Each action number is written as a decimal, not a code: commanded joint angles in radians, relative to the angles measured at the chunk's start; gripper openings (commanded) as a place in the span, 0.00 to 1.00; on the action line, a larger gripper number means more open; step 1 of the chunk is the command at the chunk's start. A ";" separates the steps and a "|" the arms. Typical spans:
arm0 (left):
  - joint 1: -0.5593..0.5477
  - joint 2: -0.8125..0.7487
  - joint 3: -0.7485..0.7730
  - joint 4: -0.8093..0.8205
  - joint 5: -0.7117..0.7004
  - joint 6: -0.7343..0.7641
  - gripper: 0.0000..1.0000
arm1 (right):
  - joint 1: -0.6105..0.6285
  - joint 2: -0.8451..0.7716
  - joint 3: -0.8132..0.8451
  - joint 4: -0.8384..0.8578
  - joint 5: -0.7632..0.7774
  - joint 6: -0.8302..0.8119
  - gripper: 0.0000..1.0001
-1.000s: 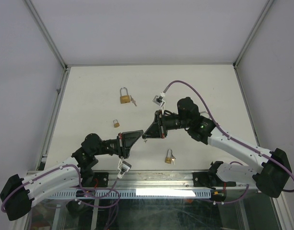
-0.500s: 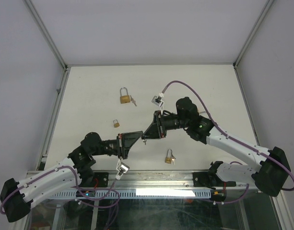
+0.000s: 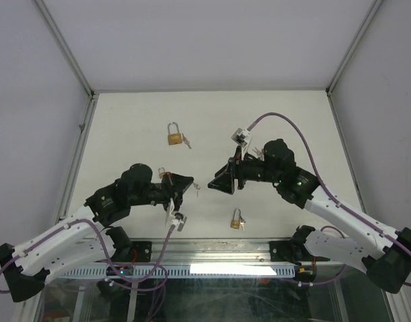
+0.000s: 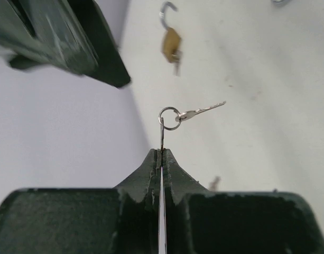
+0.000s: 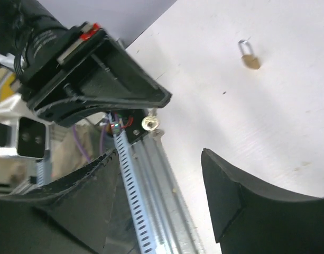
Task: Unlock with the key
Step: Pick up the key from the center of the board.
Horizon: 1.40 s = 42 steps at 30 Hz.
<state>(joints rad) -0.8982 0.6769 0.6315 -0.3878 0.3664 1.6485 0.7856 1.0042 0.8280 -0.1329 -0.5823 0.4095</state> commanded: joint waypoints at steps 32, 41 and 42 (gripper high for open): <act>-0.001 0.371 0.425 -0.521 0.067 -1.150 0.00 | 0.260 0.233 -0.364 1.016 0.052 -0.422 0.46; -0.002 0.374 0.427 -0.515 0.071 -1.152 0.00 | 0.271 0.228 -0.337 0.904 0.097 -0.437 0.26; -0.001 0.374 0.428 -0.513 0.071 -1.152 0.00 | 0.272 0.224 -0.335 0.887 0.100 -0.439 0.26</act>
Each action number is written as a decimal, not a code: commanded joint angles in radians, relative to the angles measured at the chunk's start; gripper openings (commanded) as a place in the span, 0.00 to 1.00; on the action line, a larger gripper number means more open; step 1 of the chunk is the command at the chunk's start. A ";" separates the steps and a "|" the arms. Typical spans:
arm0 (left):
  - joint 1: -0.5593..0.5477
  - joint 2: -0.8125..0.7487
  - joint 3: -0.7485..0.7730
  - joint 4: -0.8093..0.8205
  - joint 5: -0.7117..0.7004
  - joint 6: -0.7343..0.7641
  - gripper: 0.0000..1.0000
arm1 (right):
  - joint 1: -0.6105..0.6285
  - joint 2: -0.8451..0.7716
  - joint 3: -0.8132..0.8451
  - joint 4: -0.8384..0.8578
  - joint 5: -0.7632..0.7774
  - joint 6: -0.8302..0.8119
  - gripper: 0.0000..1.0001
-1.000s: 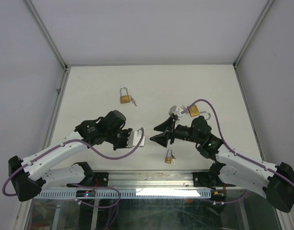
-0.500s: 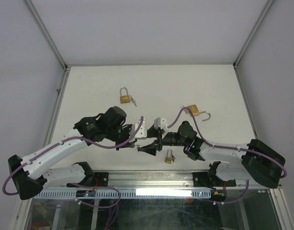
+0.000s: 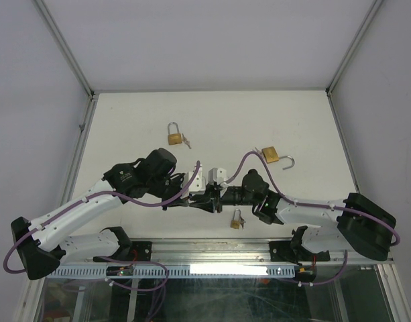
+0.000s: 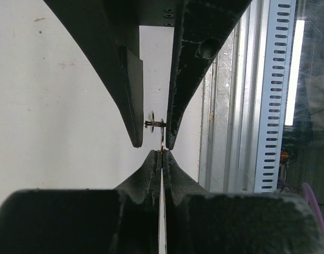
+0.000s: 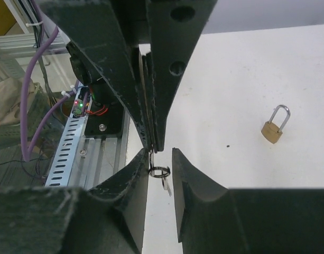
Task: Unlock with the key
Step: Pick up the key from the center of the board.
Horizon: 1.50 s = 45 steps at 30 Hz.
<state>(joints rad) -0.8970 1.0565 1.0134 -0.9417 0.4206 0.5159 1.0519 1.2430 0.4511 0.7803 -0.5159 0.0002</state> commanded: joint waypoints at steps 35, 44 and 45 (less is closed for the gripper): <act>-0.004 -0.023 0.008 0.060 0.039 -0.024 0.00 | 0.010 -0.108 0.092 -0.230 0.014 -0.056 0.00; -0.003 -0.024 0.020 0.050 0.077 -0.005 0.00 | 0.009 -0.124 0.092 -0.287 0.061 -0.049 0.00; -0.003 -0.023 0.024 0.048 0.079 -0.008 0.00 | 0.009 -0.123 0.104 -0.311 0.070 -0.048 0.04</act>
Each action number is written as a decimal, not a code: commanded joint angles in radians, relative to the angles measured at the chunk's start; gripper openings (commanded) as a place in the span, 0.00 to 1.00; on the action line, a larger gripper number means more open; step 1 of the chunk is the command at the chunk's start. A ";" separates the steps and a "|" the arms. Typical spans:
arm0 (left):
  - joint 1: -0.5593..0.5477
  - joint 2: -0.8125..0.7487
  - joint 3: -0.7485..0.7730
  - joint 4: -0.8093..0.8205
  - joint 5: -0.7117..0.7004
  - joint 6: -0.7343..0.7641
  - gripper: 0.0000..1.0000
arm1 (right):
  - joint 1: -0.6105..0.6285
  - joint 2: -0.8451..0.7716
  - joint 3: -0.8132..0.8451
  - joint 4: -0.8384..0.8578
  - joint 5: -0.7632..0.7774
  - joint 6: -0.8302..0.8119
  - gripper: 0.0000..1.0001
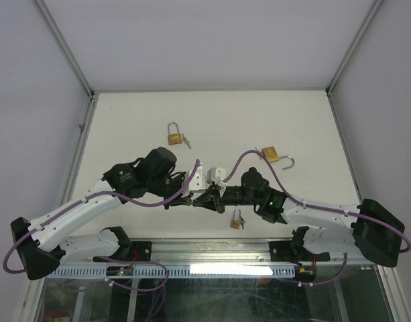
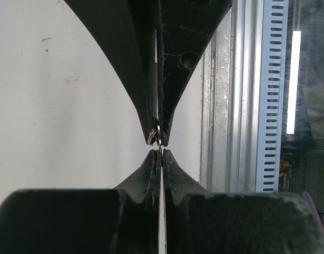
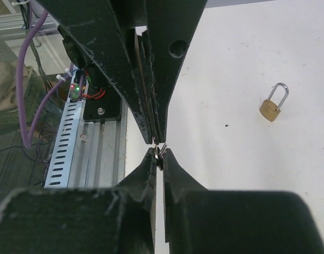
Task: Unlock with the key
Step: Pick up the key from the center of the board.
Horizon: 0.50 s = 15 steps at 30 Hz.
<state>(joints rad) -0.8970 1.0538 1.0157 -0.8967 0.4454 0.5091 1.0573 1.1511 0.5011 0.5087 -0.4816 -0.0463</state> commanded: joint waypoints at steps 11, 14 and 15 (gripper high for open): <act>-0.003 -0.010 0.005 -0.007 0.023 0.002 0.00 | 0.003 -0.072 0.102 -0.162 0.020 -0.147 0.43; -0.003 -0.006 0.012 -0.007 0.018 0.003 0.00 | 0.005 -0.061 0.108 -0.155 -0.032 -0.152 0.45; -0.003 -0.006 0.012 -0.007 0.016 0.003 0.00 | 0.004 -0.055 0.108 -0.145 -0.054 -0.148 0.45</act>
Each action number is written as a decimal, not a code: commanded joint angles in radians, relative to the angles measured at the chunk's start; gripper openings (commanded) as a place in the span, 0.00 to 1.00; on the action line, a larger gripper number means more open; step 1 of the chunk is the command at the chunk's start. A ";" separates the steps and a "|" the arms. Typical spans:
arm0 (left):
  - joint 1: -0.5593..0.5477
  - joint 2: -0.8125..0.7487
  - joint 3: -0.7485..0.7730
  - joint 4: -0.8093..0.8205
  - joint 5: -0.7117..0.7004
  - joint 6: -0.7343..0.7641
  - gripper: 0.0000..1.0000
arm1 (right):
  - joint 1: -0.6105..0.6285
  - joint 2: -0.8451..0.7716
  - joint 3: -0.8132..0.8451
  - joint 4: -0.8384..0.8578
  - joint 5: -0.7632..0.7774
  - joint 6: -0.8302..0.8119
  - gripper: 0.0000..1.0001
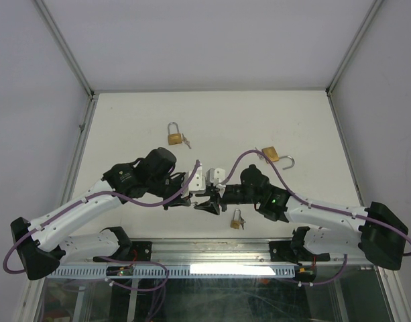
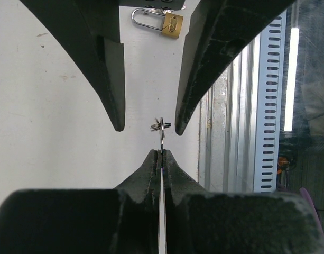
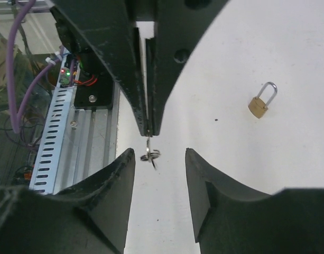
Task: Unlock with the key
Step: Pick up the key from the center of the board.
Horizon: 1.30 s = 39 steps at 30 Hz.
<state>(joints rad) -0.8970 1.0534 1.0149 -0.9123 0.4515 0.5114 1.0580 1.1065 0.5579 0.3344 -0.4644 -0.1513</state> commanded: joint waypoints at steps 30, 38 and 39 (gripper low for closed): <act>-0.002 -0.028 0.005 0.042 0.006 -0.020 0.00 | 0.002 -0.004 0.037 0.060 0.004 0.074 0.00; -0.001 -0.038 0.010 0.067 -0.024 -0.008 0.76 | -0.002 -0.048 0.011 0.052 0.070 0.126 0.00; 0.002 -0.044 0.008 0.067 -0.039 0.006 0.85 | -0.008 -0.060 0.000 0.050 0.080 0.136 0.00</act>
<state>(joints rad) -0.8959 1.0473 1.0149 -0.8913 0.4374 0.4984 1.0554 1.1046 0.5625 0.3679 -0.4480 -0.0601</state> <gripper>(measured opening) 0.710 0.019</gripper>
